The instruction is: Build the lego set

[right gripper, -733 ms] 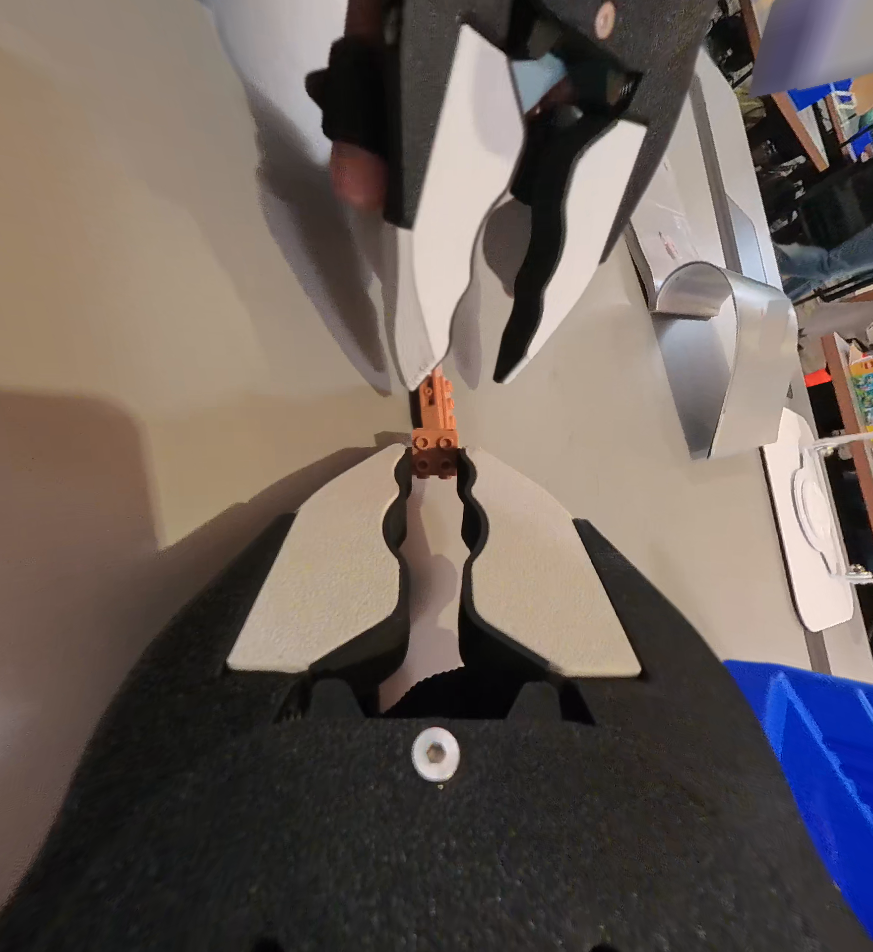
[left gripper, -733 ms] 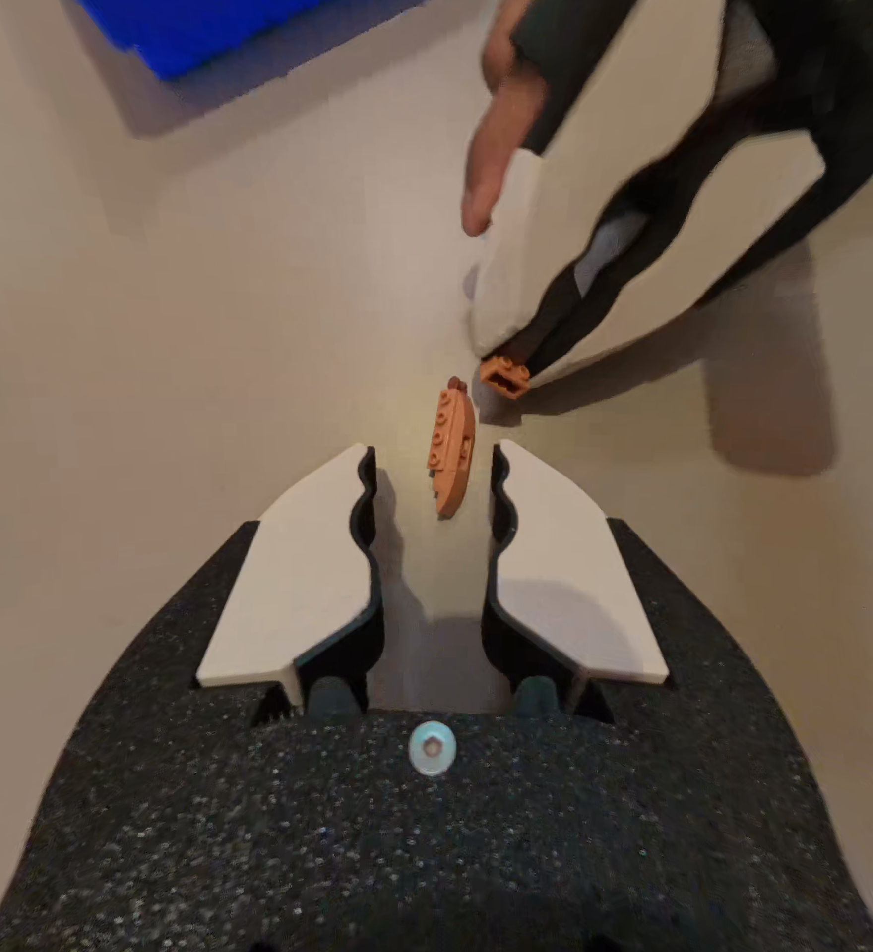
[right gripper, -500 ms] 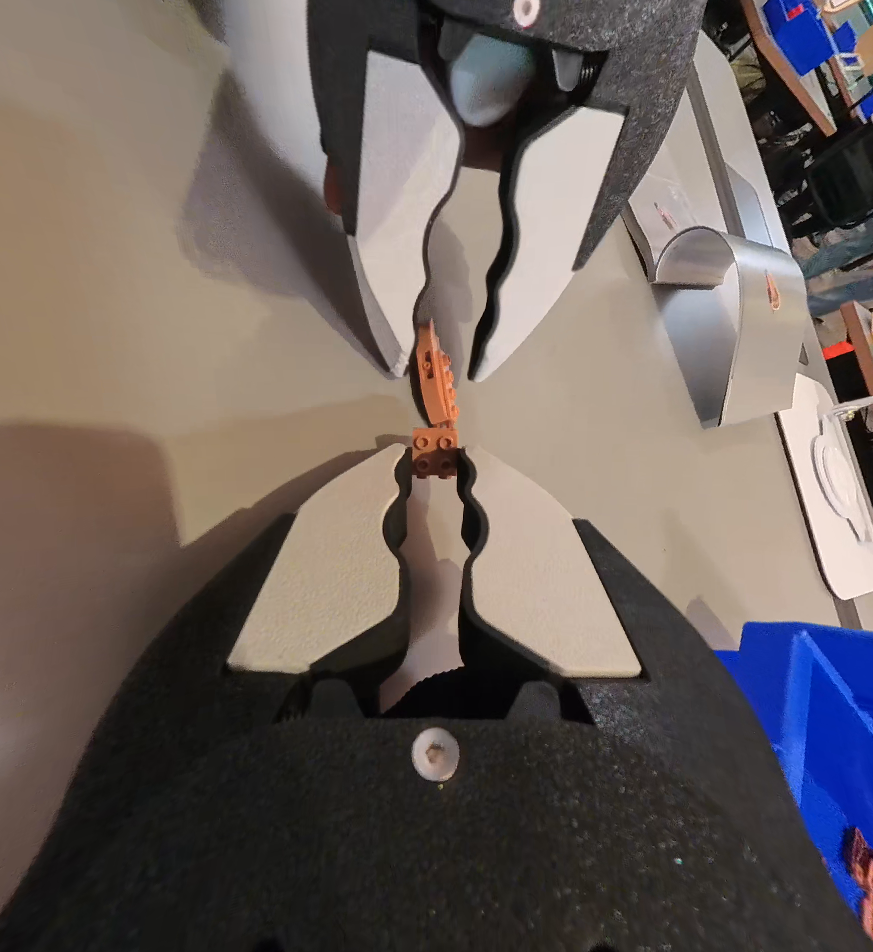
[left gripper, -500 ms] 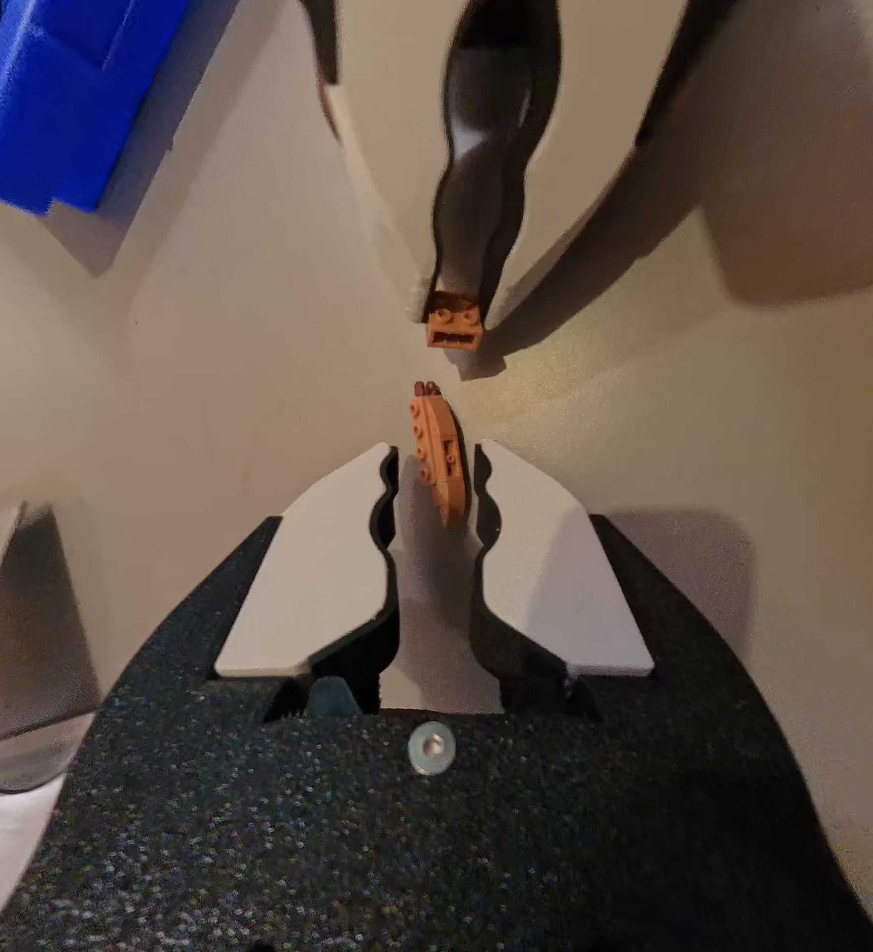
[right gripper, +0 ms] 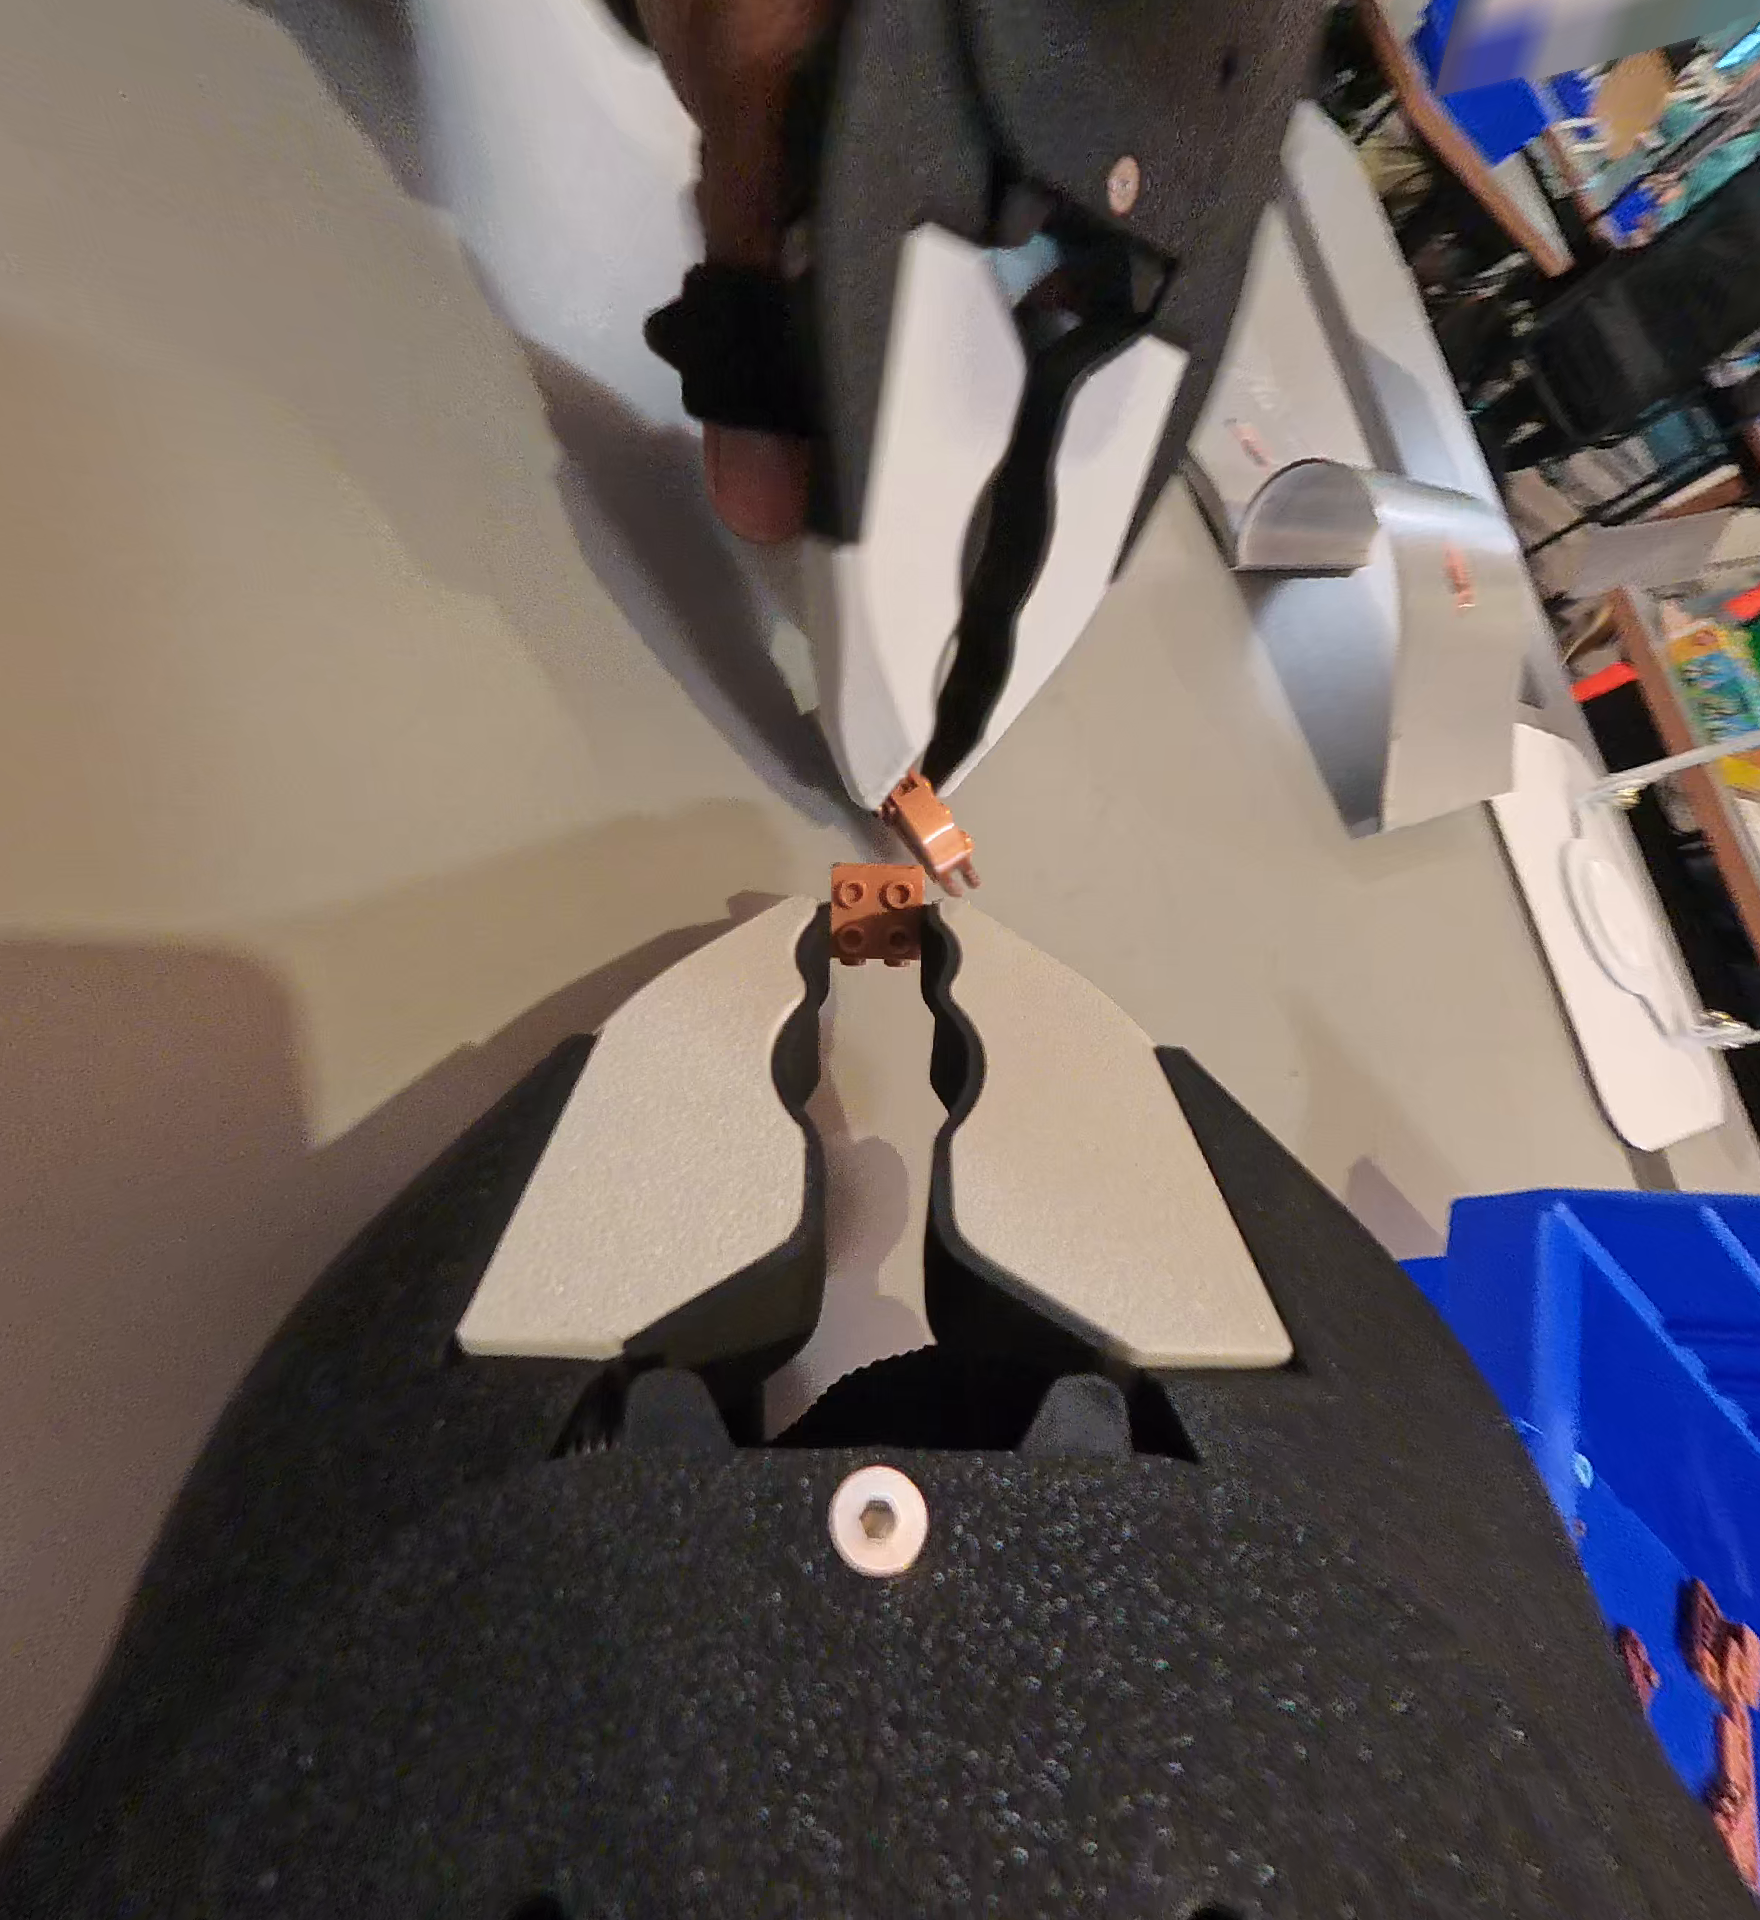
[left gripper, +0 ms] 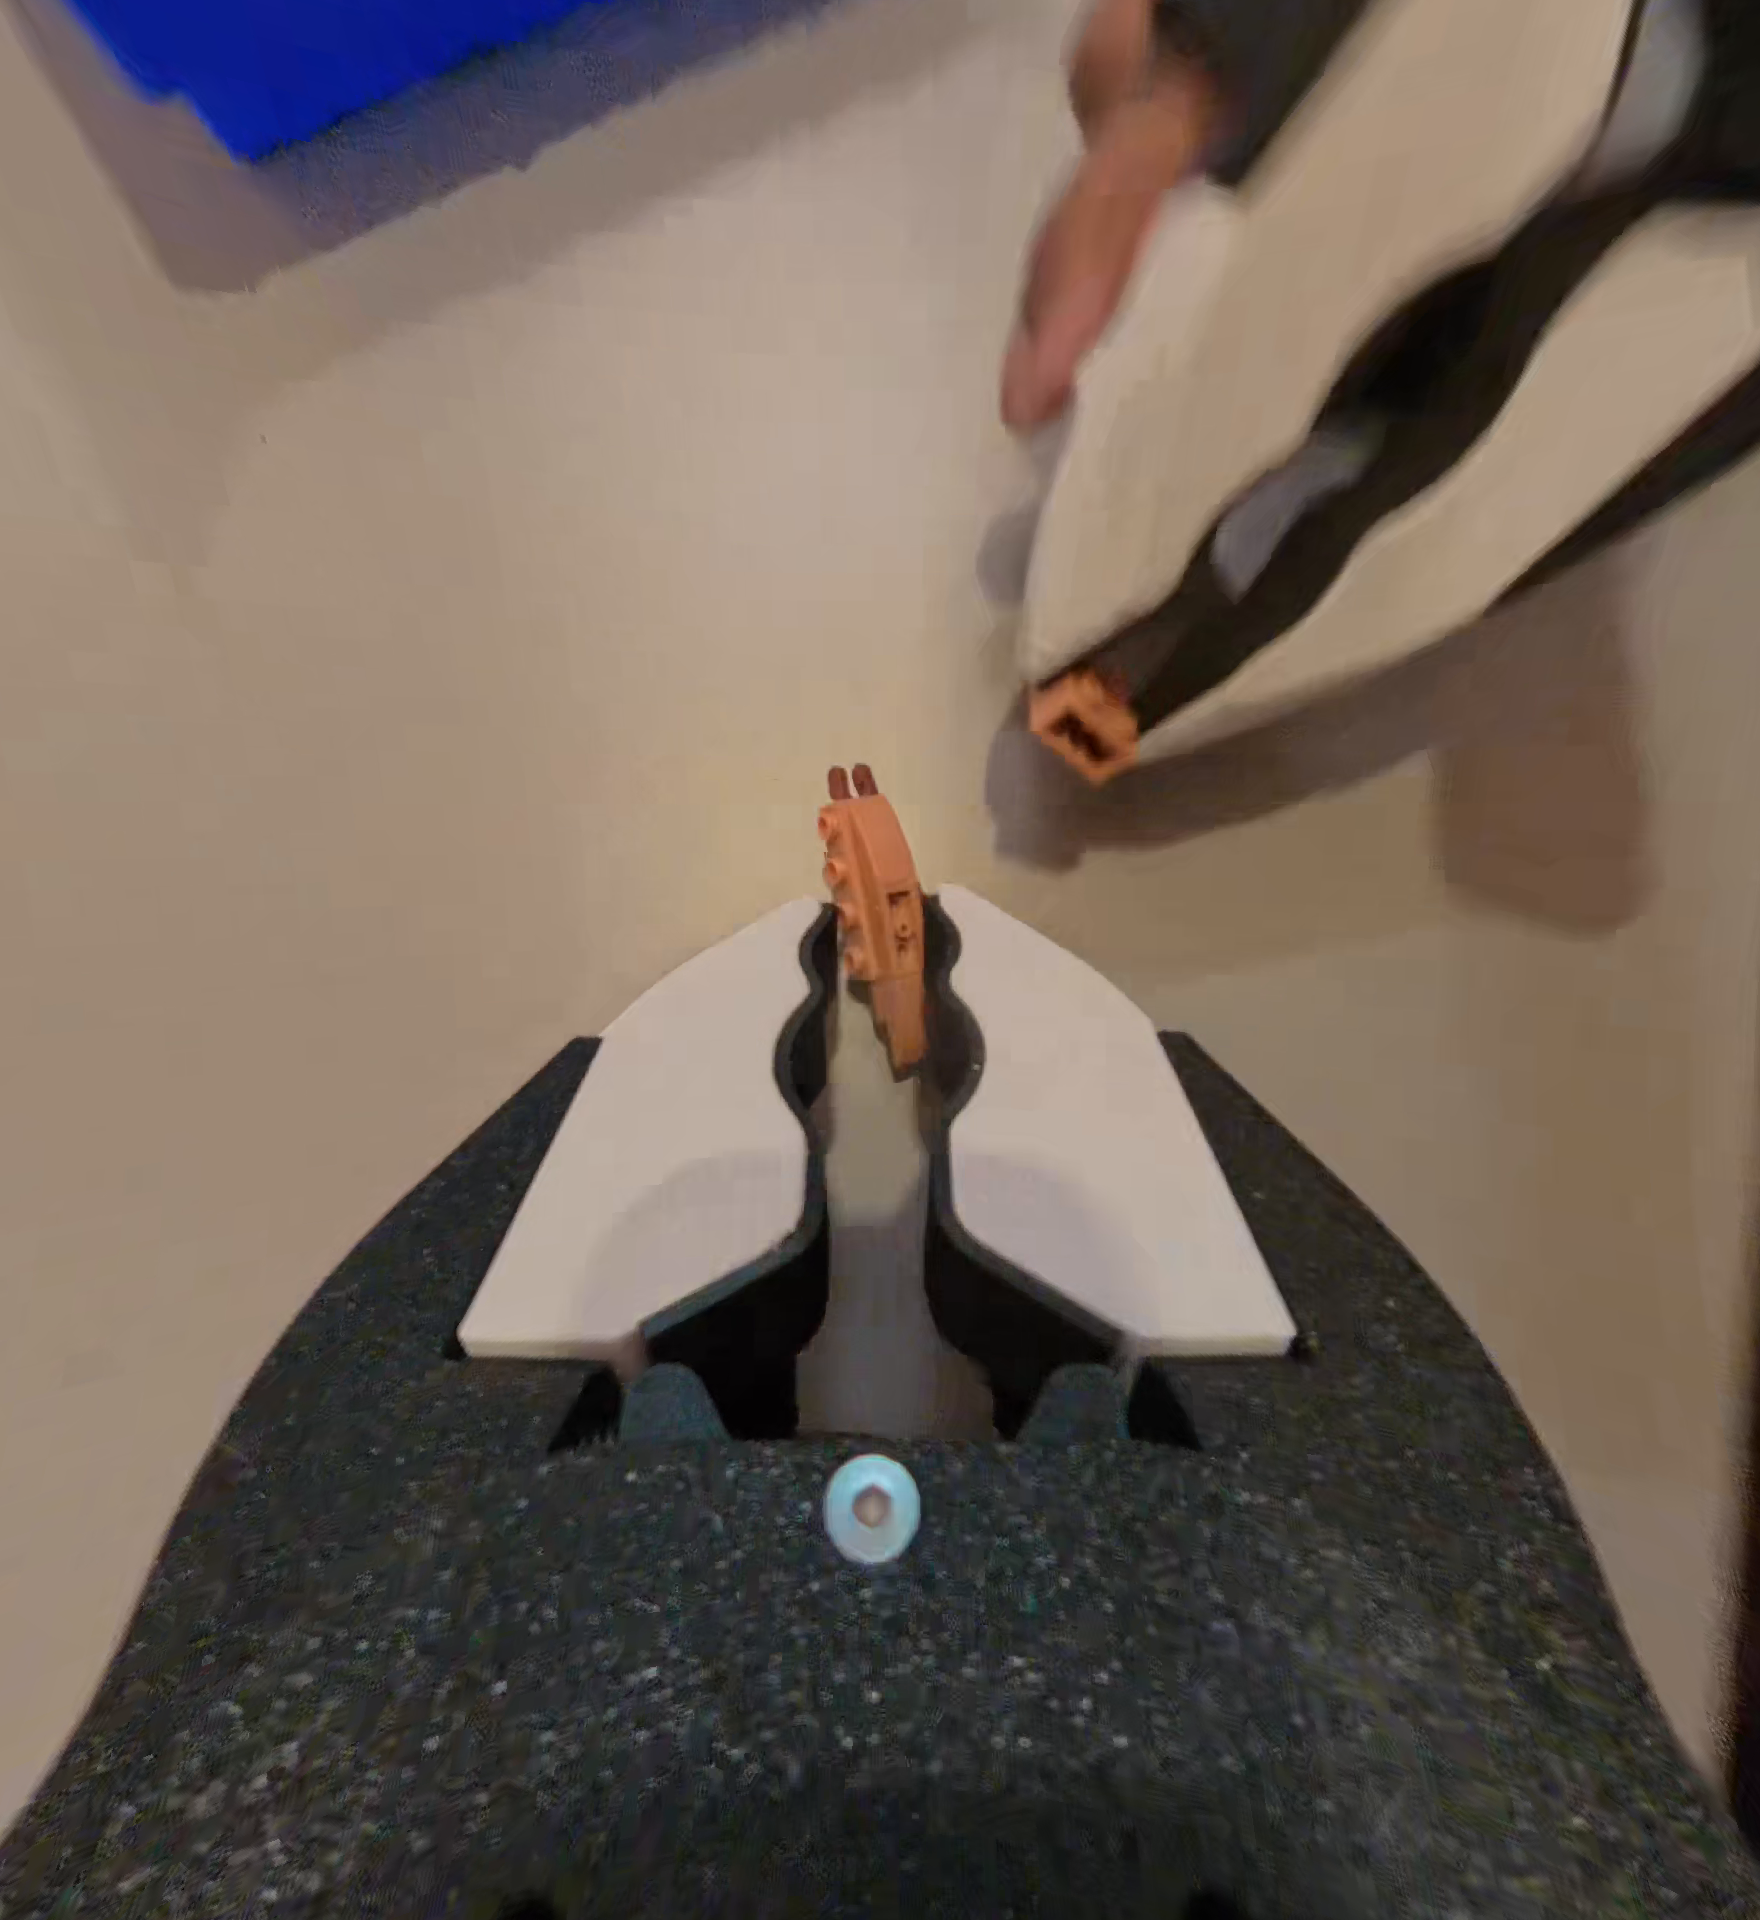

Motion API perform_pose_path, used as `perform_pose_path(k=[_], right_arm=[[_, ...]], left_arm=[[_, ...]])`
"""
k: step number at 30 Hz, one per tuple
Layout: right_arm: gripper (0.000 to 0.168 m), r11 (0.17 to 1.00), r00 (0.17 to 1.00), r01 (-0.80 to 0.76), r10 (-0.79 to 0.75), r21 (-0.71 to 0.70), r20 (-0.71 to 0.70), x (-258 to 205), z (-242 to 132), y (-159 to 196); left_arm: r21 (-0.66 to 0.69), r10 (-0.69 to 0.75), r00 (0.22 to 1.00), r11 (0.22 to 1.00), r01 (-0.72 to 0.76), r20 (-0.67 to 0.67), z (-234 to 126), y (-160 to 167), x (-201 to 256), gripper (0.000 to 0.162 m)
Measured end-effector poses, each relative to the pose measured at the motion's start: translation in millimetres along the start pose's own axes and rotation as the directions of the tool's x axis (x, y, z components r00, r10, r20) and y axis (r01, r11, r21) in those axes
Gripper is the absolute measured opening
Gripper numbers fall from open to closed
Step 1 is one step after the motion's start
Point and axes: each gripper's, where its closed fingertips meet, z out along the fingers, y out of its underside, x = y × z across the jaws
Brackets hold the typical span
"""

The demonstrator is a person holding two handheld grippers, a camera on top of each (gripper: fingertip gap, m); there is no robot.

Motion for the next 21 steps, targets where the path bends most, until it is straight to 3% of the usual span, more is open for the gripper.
perform_pose_path(k=[2, 5, 8, 11, 13, 21], right_arm=[[0.016, 1.000, 0.999, -0.001, 0.001, 0.005, -0.039, 5, -1, -3], [0.016, 1.000, 0.995, -0.004, 0.006, 0.023, -0.098, 14, -5, -11], [0.016, 0.999, 0.990, -0.007, 0.013, 0.039, -0.142, 22, -8, -25], [0.016, 1.000, 0.987, -0.002, 0.005, 0.020, -0.163, 27, -7, -34], [0.016, 1.000, 0.986, 0.001, 0.001, 0.008, -0.169, 29, -6, -39], [0.016, 0.999, 0.989, -0.045, 0.045, 0.004, -0.138, 28, 0, -52]], left_arm=[[0.148, -0.258, 0.950, 0.947, 0.285, -0.174, -9, -15, 2, 0.016], [0.284, -0.468, 0.766, 0.737, 0.614, -0.442, -27, -36, 1, 0.016], [0.306, -0.514, 0.581, 0.524, 0.795, -0.631, -39, -46, 5, 0.016], [0.306, -0.490, 0.454, 0.353, 0.884, -0.744, -49, -52, 7, 0.016], [0.327, -0.480, 0.441, 0.305, 0.894, -0.759, -52, -53, 7, 0.016], [0.400, -0.430, 0.480, 0.268, 0.876, -0.765, -64, -54, 7, 0.016]])
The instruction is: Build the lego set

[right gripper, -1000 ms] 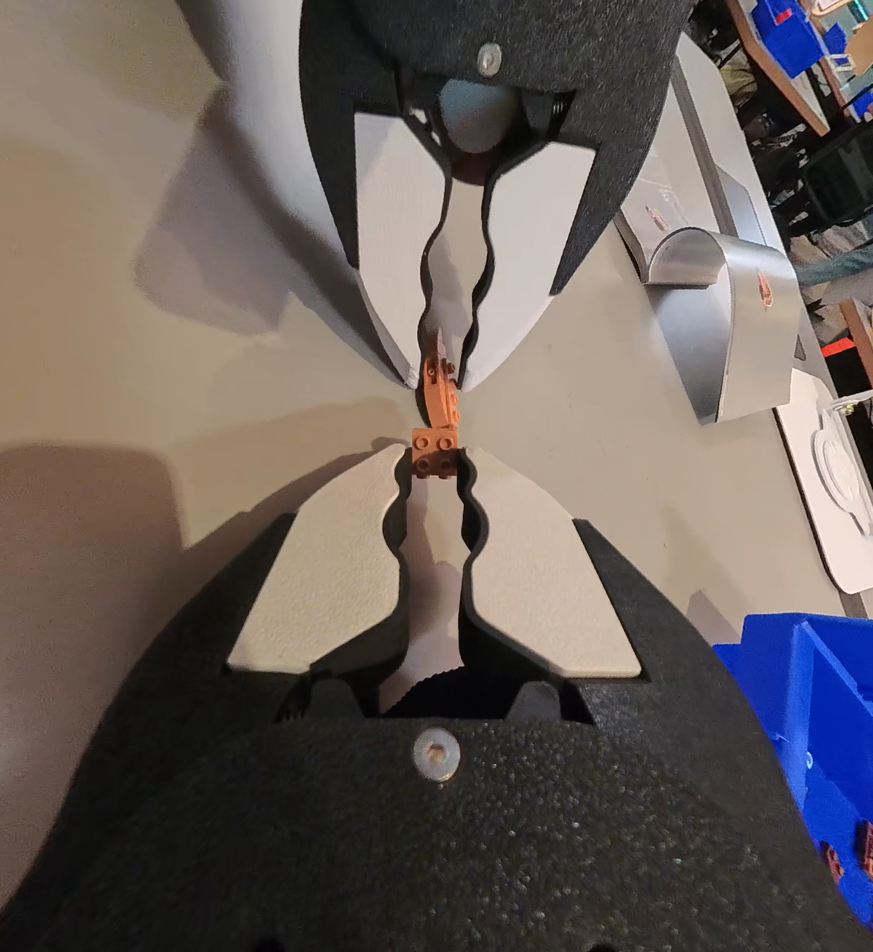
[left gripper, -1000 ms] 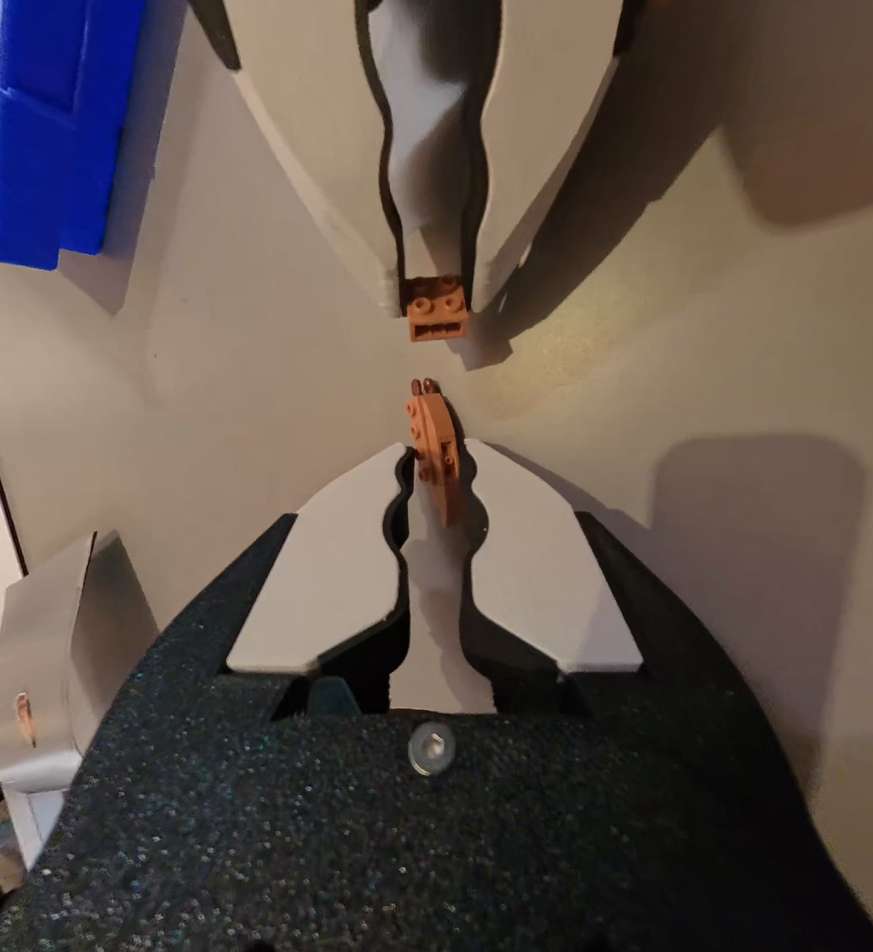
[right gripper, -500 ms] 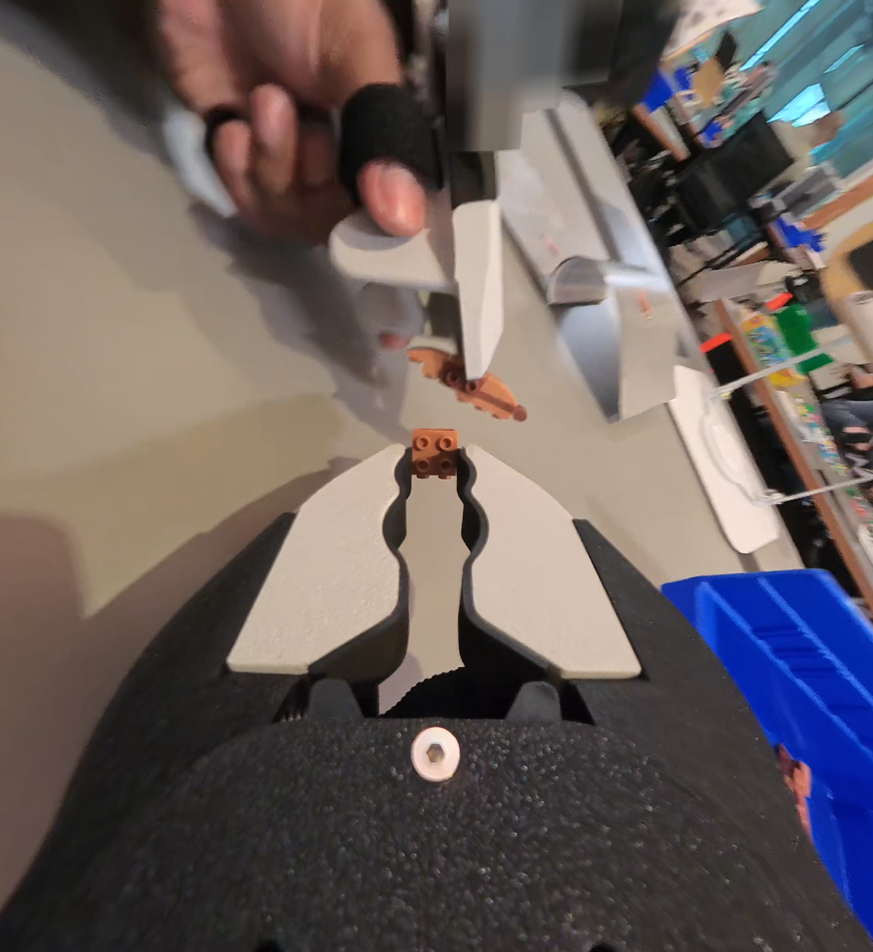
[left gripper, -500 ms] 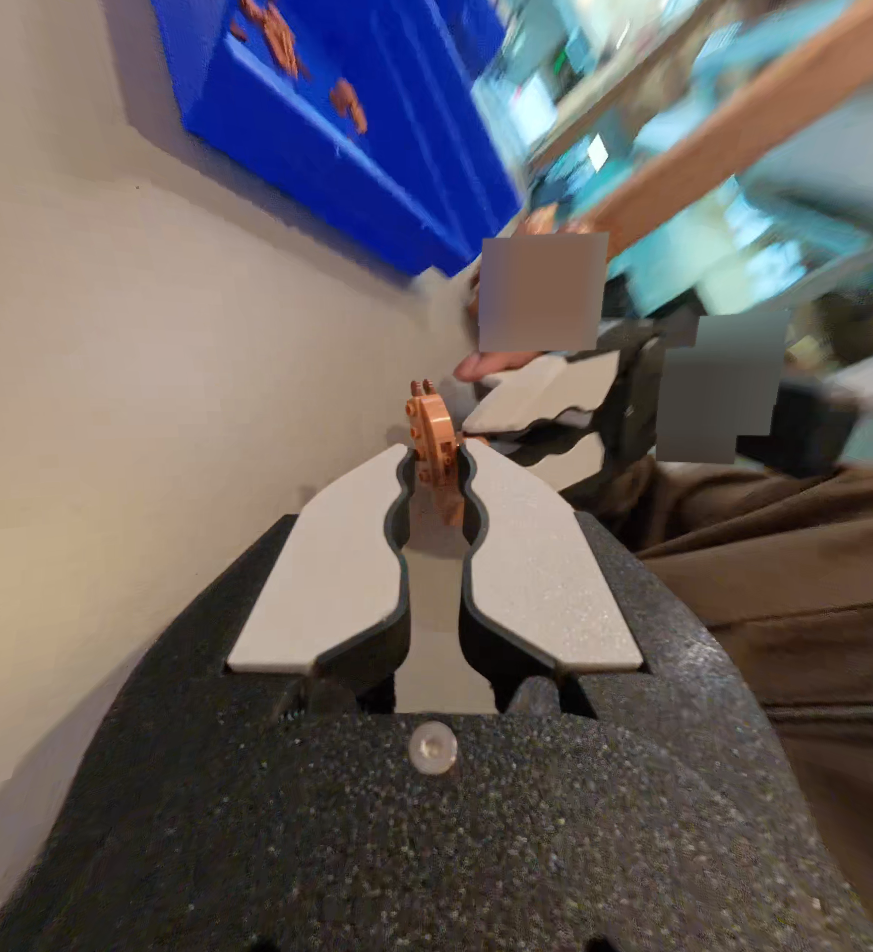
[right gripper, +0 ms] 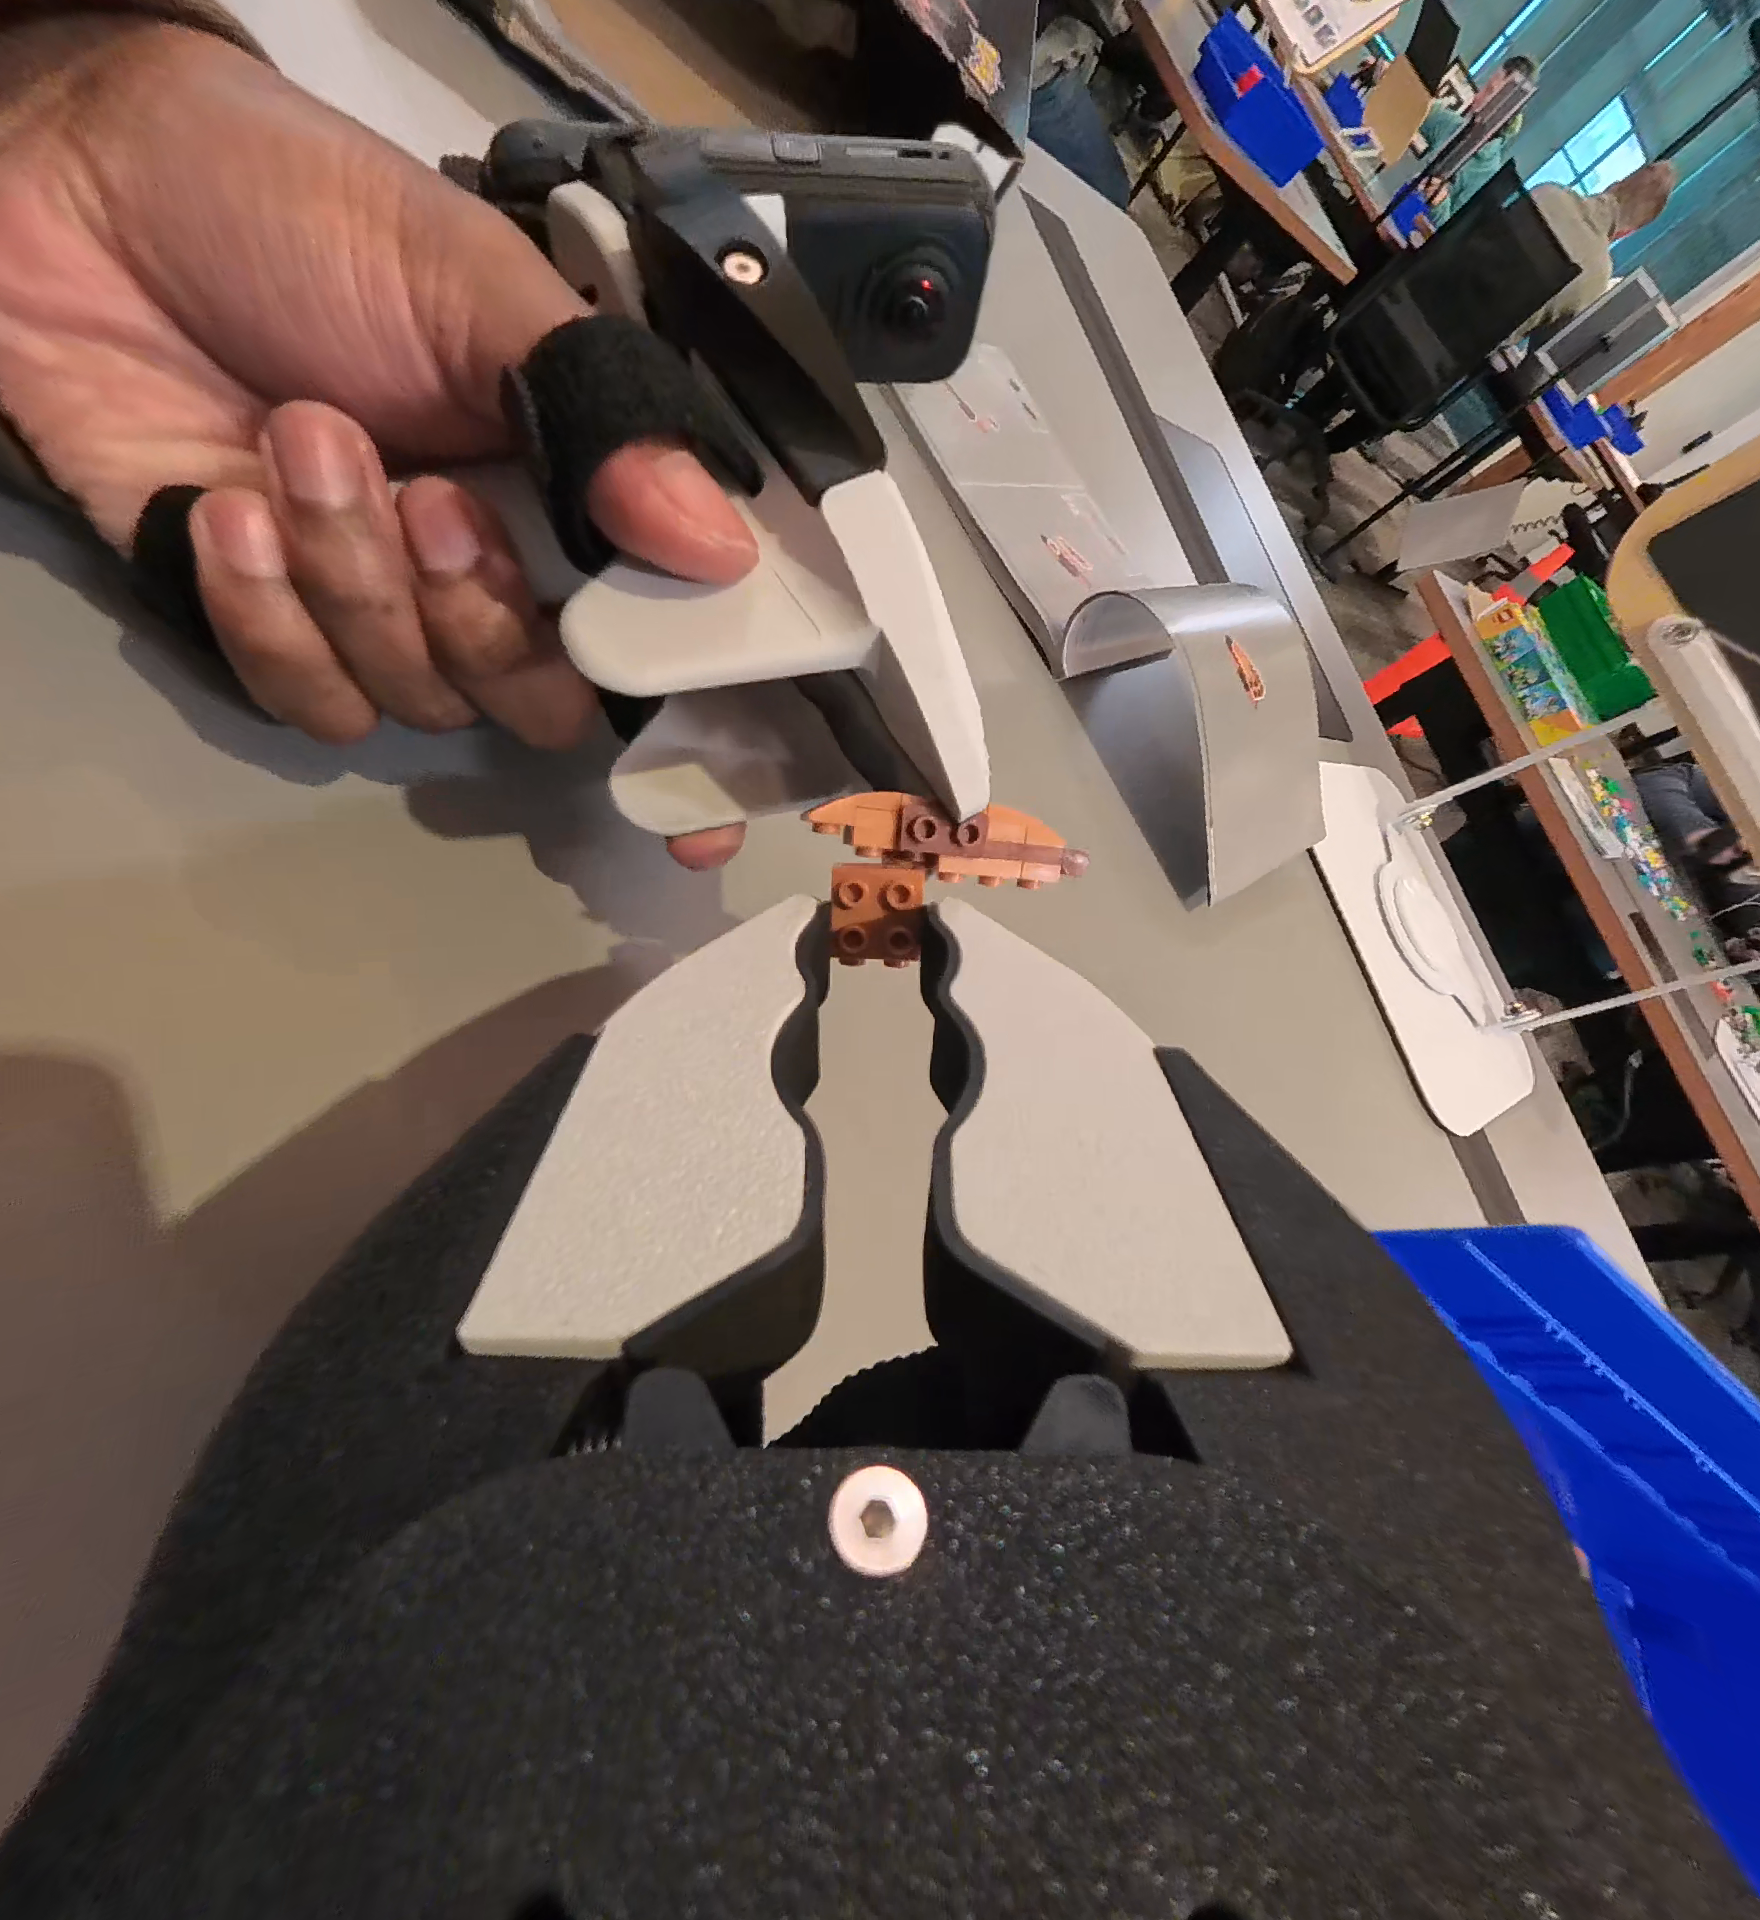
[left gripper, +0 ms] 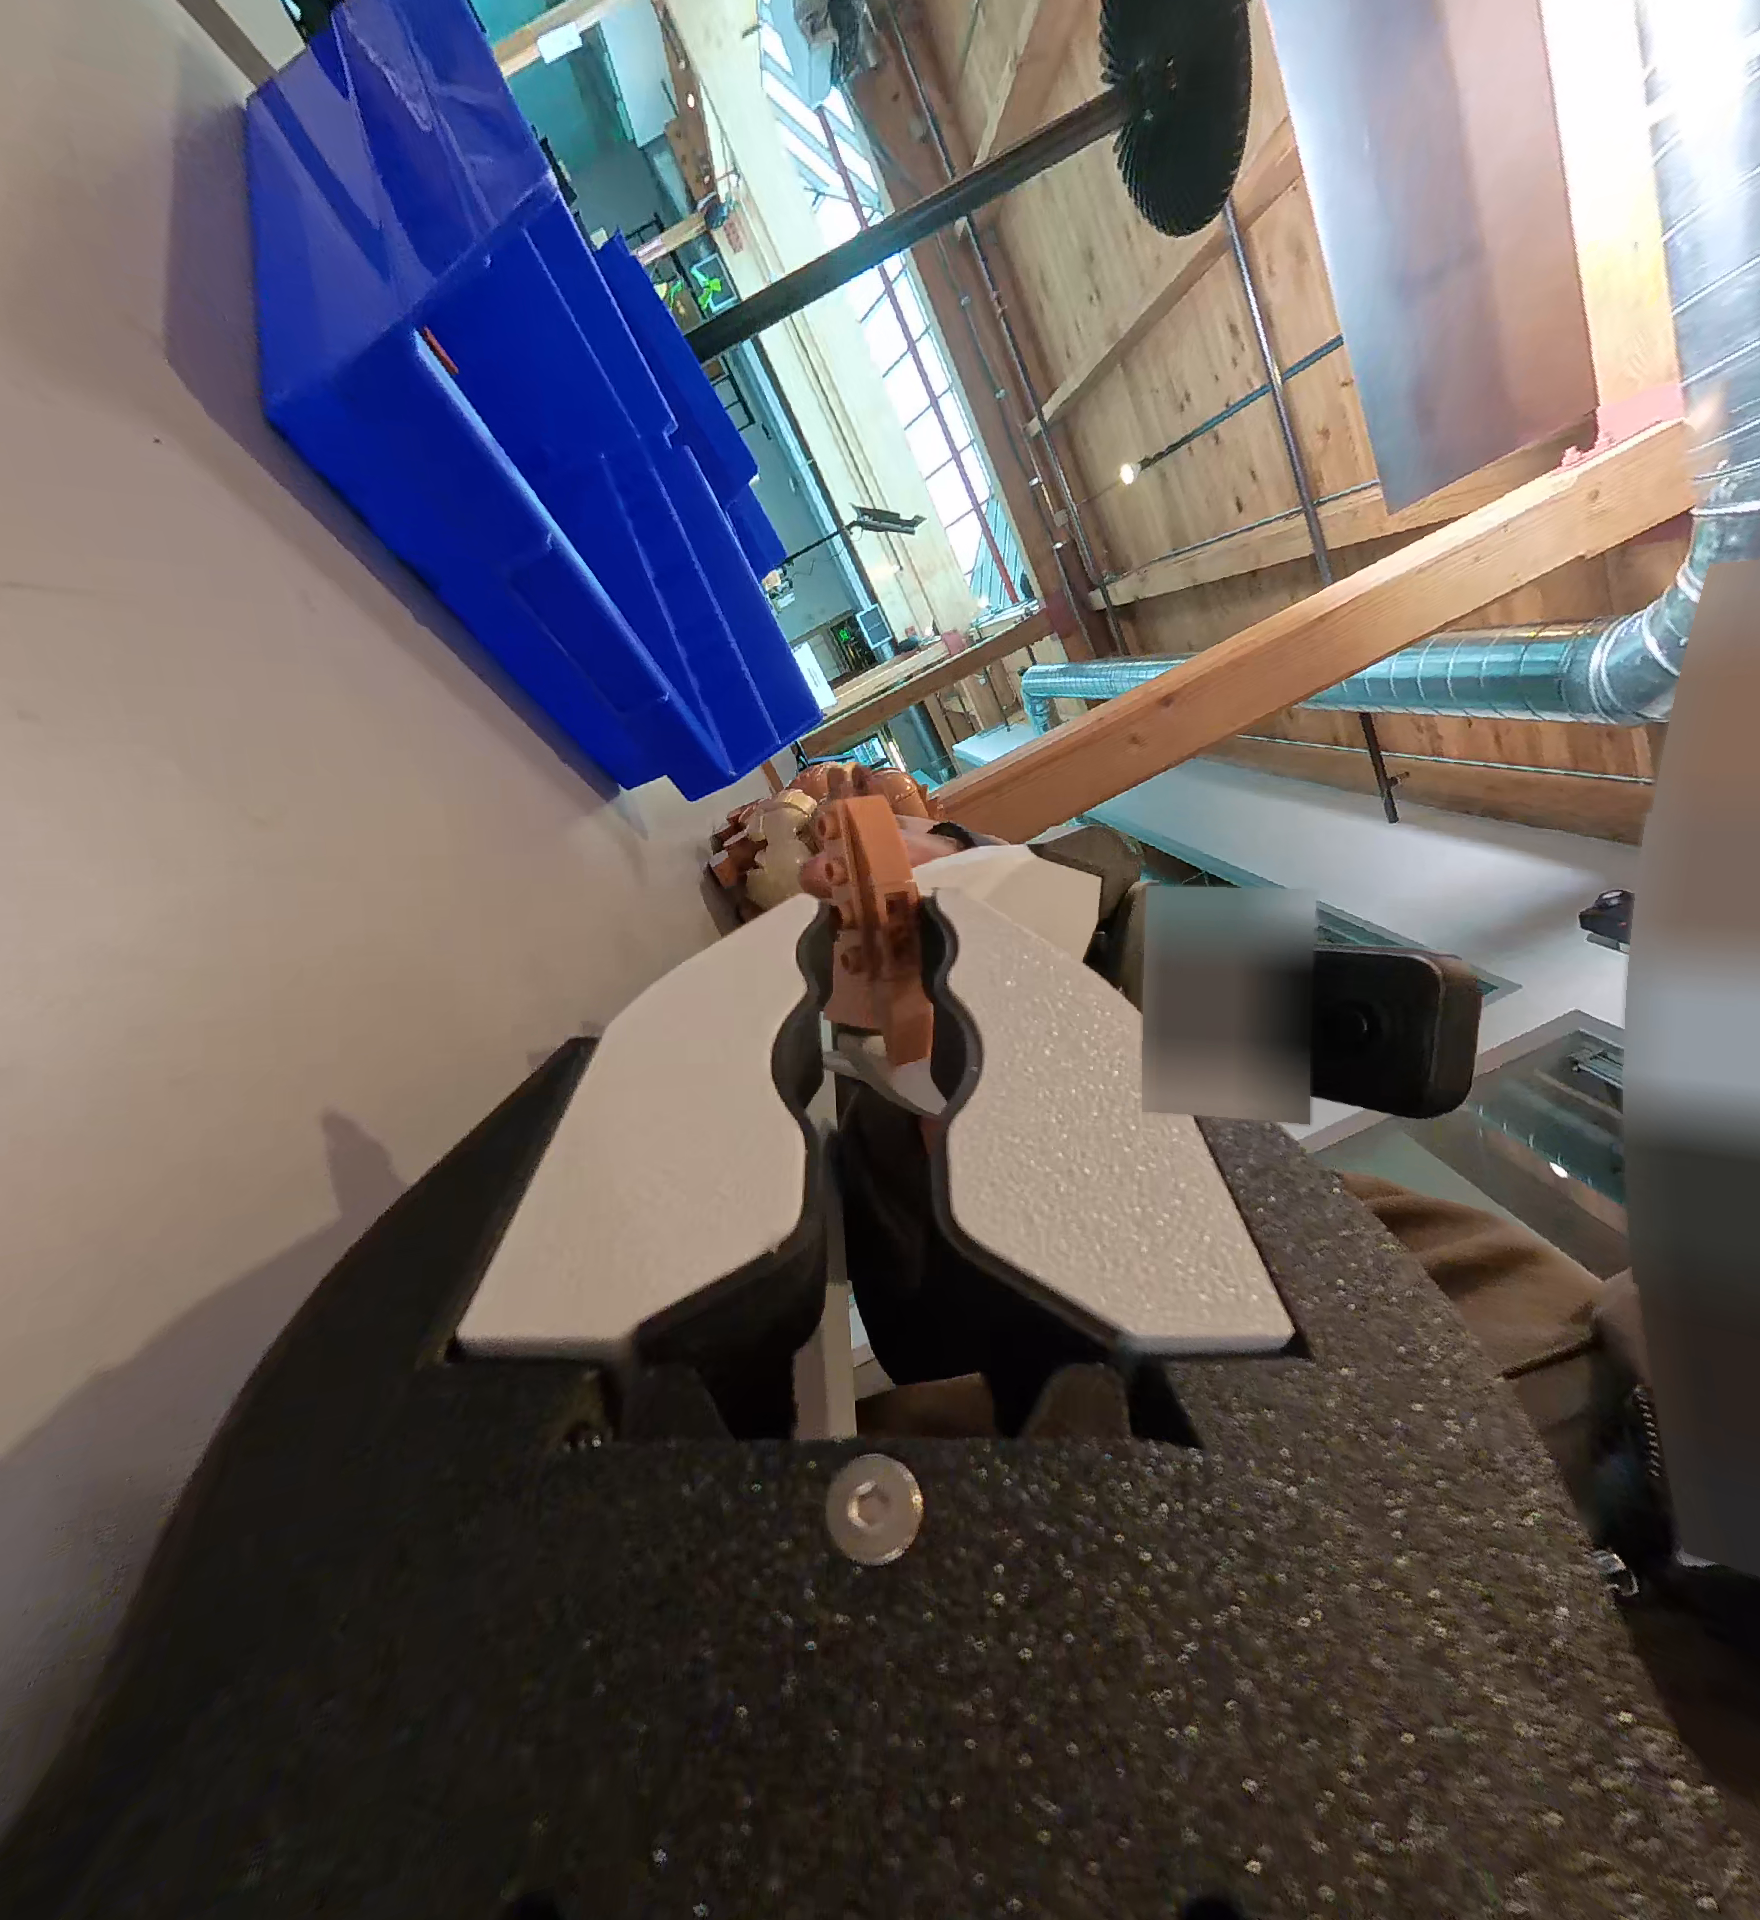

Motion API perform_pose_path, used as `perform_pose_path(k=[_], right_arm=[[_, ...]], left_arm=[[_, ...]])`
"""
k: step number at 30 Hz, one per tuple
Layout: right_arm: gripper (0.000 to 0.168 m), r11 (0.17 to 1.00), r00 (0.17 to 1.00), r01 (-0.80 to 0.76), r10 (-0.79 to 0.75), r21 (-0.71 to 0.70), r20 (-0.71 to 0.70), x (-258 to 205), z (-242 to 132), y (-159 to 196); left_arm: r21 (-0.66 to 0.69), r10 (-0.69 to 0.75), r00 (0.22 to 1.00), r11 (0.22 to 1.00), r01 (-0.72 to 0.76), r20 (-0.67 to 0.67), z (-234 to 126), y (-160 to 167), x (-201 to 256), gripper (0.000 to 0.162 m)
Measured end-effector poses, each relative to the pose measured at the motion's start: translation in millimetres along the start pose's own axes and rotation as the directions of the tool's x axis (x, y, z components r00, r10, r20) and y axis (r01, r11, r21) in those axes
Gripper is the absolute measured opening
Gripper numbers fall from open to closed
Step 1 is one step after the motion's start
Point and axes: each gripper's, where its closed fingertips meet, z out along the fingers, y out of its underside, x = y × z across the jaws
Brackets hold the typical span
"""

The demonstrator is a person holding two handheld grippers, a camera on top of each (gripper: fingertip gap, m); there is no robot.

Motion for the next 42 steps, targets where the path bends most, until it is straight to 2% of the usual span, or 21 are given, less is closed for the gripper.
perform_pose_path(k=[9, 16, 22, 30, 42], right_arm=[[0.016, 0.997, 0.995, -0.083, 0.083, 0.005, 0.046, 1, 0, -5], [0.016, 0.993, 0.992, -0.116, 0.116, 0.003, 0.047, 4, 3, -8], [0.016, 0.992, 0.992, -0.124, 0.123, 0.031, 0.021, 8, 6, -11], [0.016, 0.989, 0.994, -0.096, 0.101, 0.109, -0.036, 12, 7, -18], [0.016, 0.983, 0.989, -0.103, 0.117, 0.151, -0.086, 16, 9, -21]], left_arm=[[-0.005, 0.107, 0.994, 0.994, -0.107, -0.007, 0, 1, 7, 0.016], [0.047, 0.145, 0.989, 0.988, -0.146, 0.030, 0, -4, 6, 0.016], [0.151, 0.061, 0.998, 0.987, -0.059, -0.010, -2, -11, 7, 0.016], [0.274, -0.088, 0.982, 0.953, 0.133, -0.169, -5, -18, 13, 0.015], [0.366, -0.112, 0.973, 0.913, 0.180, -0.200, -8, -24, 13, 0.015]])
